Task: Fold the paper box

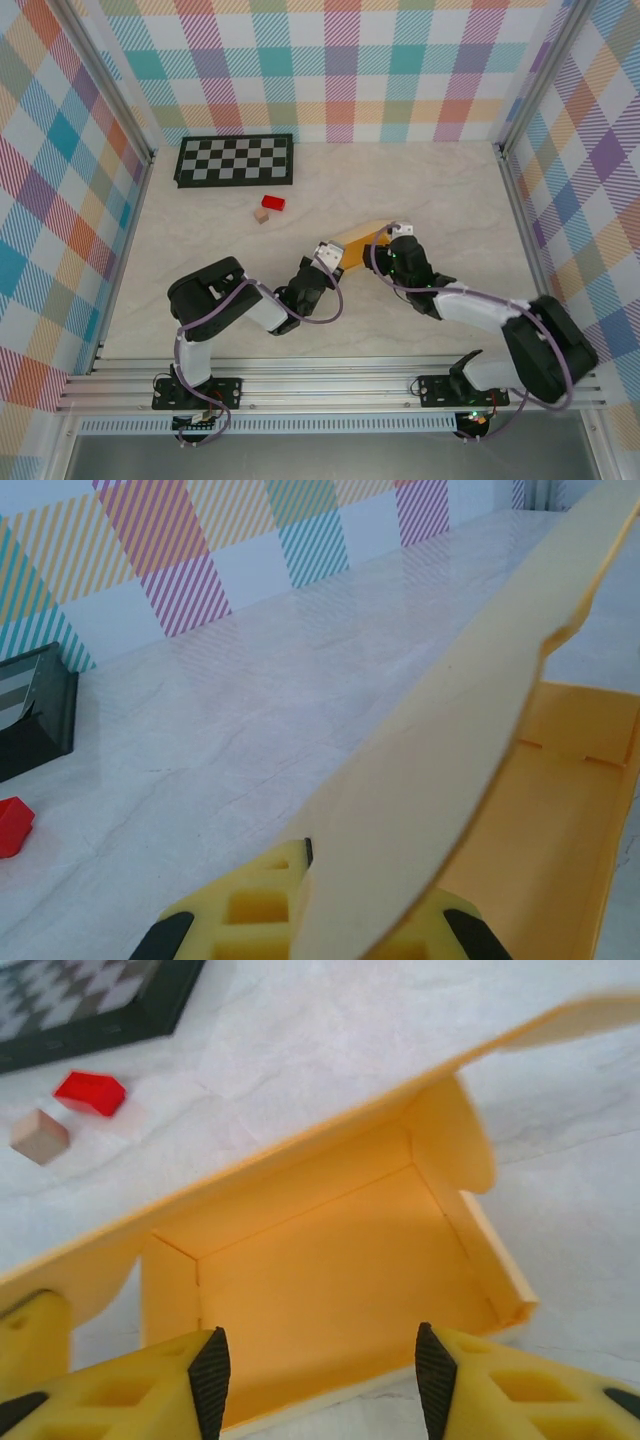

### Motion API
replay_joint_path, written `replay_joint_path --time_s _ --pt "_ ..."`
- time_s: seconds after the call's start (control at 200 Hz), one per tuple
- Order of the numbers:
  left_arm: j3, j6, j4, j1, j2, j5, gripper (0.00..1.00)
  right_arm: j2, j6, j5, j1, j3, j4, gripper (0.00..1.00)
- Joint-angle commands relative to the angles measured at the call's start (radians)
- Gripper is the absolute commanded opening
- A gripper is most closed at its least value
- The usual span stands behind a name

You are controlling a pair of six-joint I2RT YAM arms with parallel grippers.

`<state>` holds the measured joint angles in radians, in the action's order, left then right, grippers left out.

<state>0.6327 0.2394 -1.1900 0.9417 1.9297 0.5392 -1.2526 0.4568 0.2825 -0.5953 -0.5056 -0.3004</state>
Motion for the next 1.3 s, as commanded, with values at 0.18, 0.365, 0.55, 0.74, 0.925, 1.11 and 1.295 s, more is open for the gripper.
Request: replay_joint_path --time_s 0.18,0.365,0.55,0.74,0.925,1.11,1.295 --pt "0.02 0.057 0.16 0.019 0.038 -0.077 0.0 0.355 -0.087 0.025 0.095 -0.165 0.602 0.66" --pt "0.038 0.061 0.185 0.019 0.037 -0.098 0.0 0.178 -0.314 -0.14 0.22 -0.39 0.713 0.88" --pt "0.052 0.066 0.204 0.016 0.041 -0.098 0.0 -0.176 -0.509 -0.364 0.28 -0.701 0.861 0.88" --pt "0.09 0.017 0.249 -0.002 0.036 -0.094 0.0 -0.384 -0.493 -0.503 0.316 -0.832 0.912 0.84" --pt "0.168 -0.077 0.361 -0.028 0.016 -0.125 0.02 -0.465 -0.432 -0.58 0.317 -0.84 0.929 0.82" --pt "0.264 -0.231 0.521 -0.051 -0.014 -0.193 0.29 -0.471 -0.317 -0.635 0.319 -0.782 0.883 0.81" --pt "0.286 -0.452 0.671 -0.071 -0.118 -0.384 0.56 -0.482 -0.222 -0.59 0.331 -0.791 0.876 0.8"
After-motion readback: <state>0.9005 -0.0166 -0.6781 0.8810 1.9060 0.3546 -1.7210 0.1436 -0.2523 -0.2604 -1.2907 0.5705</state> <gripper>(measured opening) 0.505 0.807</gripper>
